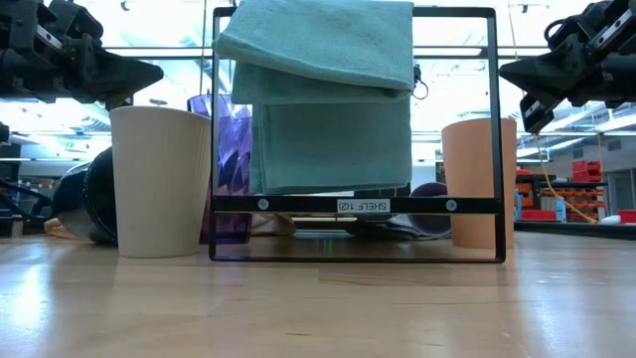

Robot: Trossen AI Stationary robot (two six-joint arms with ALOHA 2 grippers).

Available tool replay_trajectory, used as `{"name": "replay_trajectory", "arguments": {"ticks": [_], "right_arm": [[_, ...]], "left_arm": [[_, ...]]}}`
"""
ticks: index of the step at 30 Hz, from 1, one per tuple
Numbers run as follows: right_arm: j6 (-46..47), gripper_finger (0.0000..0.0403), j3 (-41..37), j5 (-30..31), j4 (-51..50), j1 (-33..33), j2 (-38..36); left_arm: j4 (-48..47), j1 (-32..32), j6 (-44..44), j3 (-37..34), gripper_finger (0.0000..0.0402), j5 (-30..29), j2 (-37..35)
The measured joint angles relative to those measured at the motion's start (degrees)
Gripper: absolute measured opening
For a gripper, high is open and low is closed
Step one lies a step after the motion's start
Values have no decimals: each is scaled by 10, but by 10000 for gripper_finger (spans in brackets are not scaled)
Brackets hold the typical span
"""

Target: Stack small to large cups/mugs on shelf

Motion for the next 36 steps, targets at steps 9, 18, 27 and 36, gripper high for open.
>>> {"name": "replay_trajectory", "arguments": {"ticks": [9,18,27,36], "right_arm": [[0,9,0,0,0,0,0],[0,9,0,0,0,0,0],[0,9,0,0,0,0,0],[0,9,0,0,0,0,0]], "left_arm": [[0,0,0,0,25,0,0],[0,0,0,0,36,0,0],[0,0,0,0,23,0,0],[0,0,0,0,34,0,0]]}}
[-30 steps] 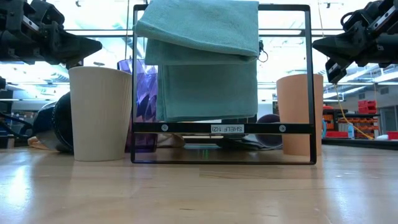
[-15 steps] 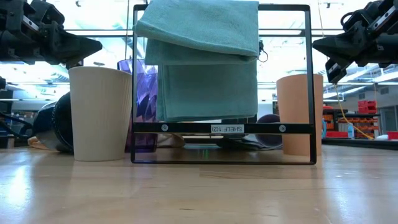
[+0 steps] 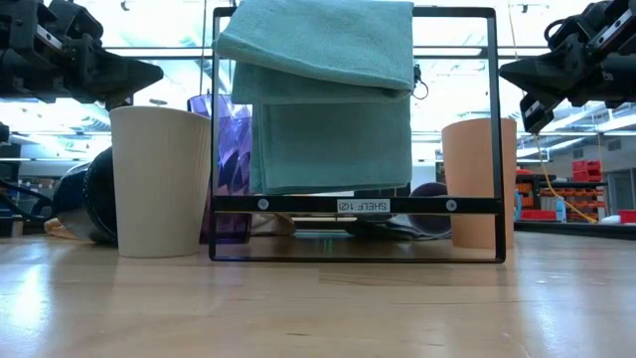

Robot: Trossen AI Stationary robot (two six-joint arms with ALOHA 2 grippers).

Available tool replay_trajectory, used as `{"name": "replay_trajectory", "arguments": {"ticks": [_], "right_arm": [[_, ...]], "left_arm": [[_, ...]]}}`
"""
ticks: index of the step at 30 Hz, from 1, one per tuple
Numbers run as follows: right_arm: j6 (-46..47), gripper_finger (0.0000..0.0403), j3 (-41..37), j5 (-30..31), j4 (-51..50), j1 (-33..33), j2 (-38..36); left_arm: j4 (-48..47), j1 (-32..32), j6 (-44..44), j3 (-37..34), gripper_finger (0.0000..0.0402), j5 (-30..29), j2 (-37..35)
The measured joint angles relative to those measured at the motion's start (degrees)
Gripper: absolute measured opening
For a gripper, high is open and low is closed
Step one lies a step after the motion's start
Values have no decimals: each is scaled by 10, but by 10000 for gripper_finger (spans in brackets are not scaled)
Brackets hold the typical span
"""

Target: Stack small to large cups/mugs on shelf

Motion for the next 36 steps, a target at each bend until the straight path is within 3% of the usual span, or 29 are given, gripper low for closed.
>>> {"name": "replay_trajectory", "arguments": {"ticks": [36], "right_arm": [[0,9,0,0,0,0,0]], "left_arm": [[0,0,0,0,23,0,0]]}}
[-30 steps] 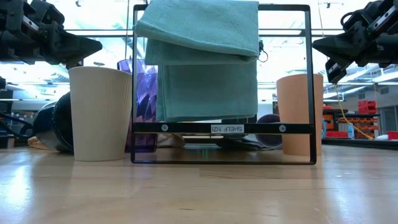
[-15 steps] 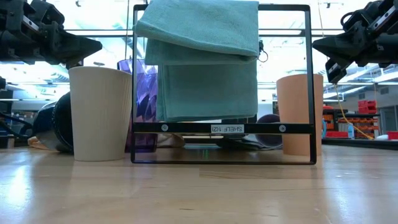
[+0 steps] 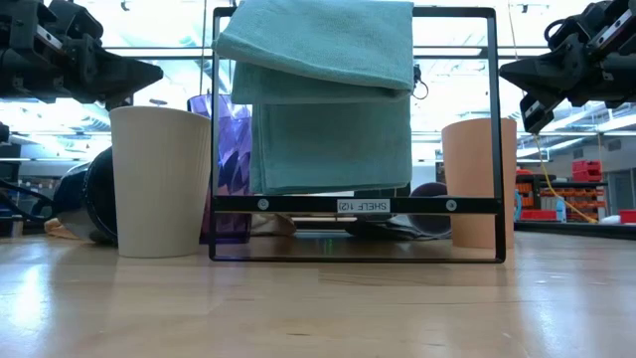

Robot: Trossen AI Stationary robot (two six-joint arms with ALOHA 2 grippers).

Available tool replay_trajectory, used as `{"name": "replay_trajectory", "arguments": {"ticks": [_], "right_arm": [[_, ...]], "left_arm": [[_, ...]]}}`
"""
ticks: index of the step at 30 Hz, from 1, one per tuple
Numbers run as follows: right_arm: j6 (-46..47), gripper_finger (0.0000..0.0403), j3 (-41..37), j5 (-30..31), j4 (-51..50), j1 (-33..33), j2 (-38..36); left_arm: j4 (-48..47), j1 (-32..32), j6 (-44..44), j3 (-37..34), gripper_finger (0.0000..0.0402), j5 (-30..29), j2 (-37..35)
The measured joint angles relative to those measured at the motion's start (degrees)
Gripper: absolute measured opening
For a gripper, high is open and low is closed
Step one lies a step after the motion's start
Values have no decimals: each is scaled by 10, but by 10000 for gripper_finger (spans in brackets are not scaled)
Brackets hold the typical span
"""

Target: Stack small to large cups/mugs on shelf

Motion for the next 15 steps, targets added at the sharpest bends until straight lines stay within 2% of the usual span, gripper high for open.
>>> {"name": "replay_trajectory", "arguments": {"ticks": [15], "right_arm": [[0,9,0,0,0,0,0]], "left_arm": [[0,0,0,0,31,0,0]]}}
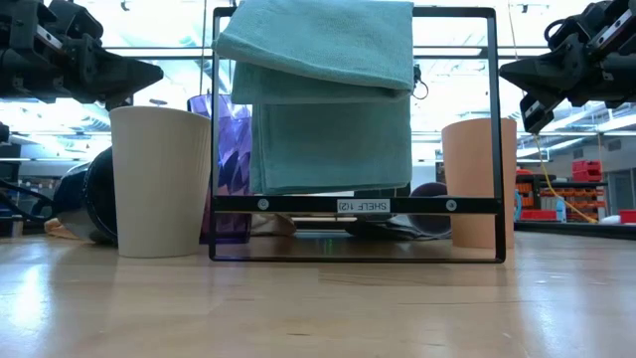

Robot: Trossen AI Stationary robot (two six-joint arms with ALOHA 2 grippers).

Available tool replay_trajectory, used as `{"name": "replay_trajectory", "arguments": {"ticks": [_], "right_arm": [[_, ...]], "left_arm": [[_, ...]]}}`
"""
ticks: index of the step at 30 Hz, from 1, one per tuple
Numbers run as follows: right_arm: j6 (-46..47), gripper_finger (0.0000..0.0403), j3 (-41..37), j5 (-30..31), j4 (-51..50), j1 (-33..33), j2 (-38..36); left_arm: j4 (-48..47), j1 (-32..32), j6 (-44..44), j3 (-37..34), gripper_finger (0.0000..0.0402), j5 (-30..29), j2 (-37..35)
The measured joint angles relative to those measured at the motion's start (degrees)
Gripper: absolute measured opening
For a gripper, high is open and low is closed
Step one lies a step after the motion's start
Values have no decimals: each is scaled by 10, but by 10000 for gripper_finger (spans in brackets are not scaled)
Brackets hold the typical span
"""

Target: Stack small to large cups/mugs on shelf

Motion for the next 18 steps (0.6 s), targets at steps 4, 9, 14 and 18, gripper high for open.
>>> {"name": "replay_trajectory", "arguments": {"ticks": [4,9,14,18], "right_arm": [[0,9,0,0,0,0,0],[0,9,0,0,0,0,0],[0,9,0,0,0,0,0],[0,9,0,0,0,0,0]], "left_arm": [[0,0,0,0,25,0,0],[0,0,0,0,25,0,0],[0,0,0,0,33,0,0],[0,0,-7,0,36,0,0]]}}
